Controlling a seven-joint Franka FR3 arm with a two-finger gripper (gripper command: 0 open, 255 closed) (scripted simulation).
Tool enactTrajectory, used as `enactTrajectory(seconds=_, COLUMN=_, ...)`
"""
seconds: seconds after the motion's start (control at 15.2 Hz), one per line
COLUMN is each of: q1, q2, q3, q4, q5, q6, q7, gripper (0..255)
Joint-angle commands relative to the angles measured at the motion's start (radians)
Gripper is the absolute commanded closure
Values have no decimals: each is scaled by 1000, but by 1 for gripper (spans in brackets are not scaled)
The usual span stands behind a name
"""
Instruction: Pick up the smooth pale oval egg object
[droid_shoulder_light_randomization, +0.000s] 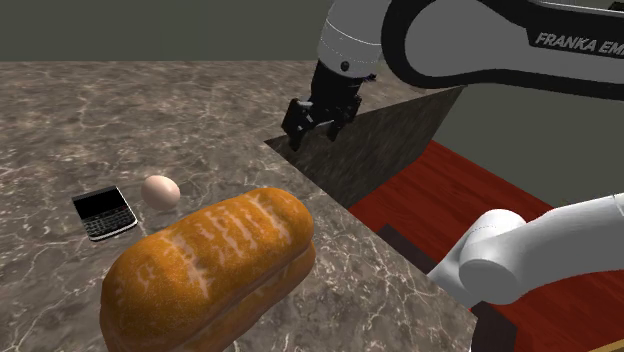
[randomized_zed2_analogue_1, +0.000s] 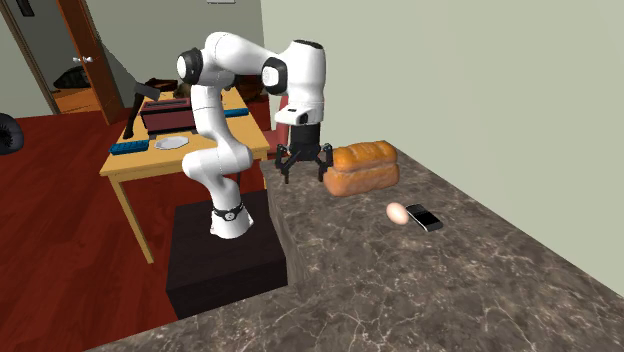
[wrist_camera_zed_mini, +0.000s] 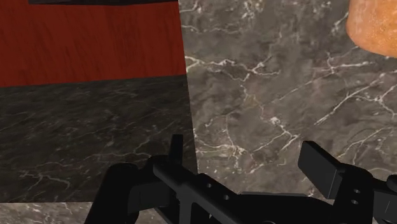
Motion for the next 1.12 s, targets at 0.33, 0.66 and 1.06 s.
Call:
enactTrajectory(seconds=0.33, q1=-26, q2=224, q3=171, q4=148, q5=-76, q6=72, q7=216, gripper=0)
enactTrajectory(seconds=0.66, q1=-29, q2=440, q3=288, q4=300, q5=-218, q6=83, q7=401, gripper=0)
enactTrajectory(seconds=1.06, q1=84, q2=749, q3=340, q4=549, q5=-459, q6=22, q7=620, gripper=0)
